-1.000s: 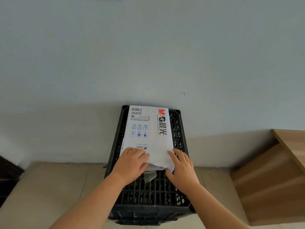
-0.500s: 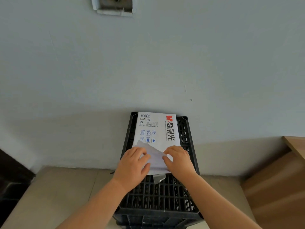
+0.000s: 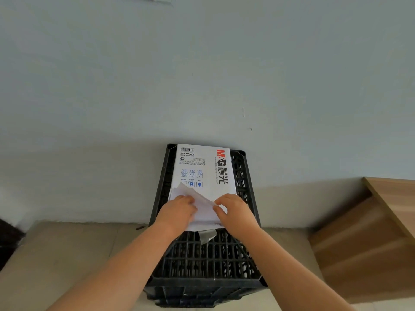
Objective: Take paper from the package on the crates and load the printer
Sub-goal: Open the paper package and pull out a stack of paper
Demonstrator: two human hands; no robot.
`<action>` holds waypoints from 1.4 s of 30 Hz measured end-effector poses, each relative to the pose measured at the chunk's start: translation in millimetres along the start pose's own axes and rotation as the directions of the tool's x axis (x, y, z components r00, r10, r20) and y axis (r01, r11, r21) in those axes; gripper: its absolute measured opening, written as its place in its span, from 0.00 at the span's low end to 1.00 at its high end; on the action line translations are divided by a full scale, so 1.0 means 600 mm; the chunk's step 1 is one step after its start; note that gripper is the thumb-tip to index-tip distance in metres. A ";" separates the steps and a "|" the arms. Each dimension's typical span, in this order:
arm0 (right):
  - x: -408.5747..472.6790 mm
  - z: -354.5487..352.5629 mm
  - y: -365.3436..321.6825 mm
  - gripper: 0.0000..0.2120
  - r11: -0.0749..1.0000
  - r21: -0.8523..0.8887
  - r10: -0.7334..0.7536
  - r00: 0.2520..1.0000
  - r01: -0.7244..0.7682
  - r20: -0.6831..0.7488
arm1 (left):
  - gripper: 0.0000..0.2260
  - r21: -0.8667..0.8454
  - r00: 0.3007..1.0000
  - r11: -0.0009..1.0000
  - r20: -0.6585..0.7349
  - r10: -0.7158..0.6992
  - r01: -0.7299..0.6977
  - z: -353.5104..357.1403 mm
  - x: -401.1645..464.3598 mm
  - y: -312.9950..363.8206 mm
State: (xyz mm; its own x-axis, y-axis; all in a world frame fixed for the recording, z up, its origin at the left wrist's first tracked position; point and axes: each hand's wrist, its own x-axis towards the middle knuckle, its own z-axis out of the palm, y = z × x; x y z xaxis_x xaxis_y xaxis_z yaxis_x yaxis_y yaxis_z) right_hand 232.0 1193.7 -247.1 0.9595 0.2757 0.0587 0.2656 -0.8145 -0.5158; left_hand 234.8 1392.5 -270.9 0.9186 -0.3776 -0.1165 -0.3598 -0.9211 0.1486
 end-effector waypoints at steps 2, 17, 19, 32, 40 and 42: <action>-0.001 0.001 -0.002 0.12 1.000 -0.003 -0.011 1.000 0.011 0.007 | 0.13 -0.002 0.999 1.000 0.031 -0.029 0.029 0.005 0.012 -0.007; -0.001 -0.002 -0.009 0.11 0.999 0.031 0.026 1.000 -0.027 0.016 | 0.17 0.257 0.982 0.953 0.137 0.131 -0.163 -0.014 0.009 0.000; -0.002 -0.003 -0.010 0.11 0.999 0.029 0.023 0.999 -0.023 0.023 | 0.19 0.296 0.980 0.937 0.131 0.152 -0.185 -0.009 0.004 0.005; -0.018 0.014 -0.004 0.10 0.999 0.008 -0.036 0.995 0.035 0.095 | 0.21 0.212 0.958 0.960 -0.185 0.221 -0.181 0.026 -0.051 0.016; -0.033 0.023 0.005 0.11 0.998 0.043 -0.053 0.989 0.048 0.140 | 0.18 0.164 0.974 0.984 -0.202 0.104 -0.071 0.016 -0.075 0.035; -0.037 0.022 0.009 0.11 0.997 0.055 -0.065 0.993 0.060 0.097 | 0.19 0.147 0.979 0.988 -0.185 0.081 -0.054 0.022 -0.082 0.040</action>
State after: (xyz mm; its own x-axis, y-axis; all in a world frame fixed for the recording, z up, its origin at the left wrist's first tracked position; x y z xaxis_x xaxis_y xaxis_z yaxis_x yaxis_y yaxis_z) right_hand 210.6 1190.0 -262.5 0.9264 0.3763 0.0086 0.3170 -0.7675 -0.5572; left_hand 178.8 1387.8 -274.3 0.9009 -0.4267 0.0798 -0.4286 -0.9034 0.0085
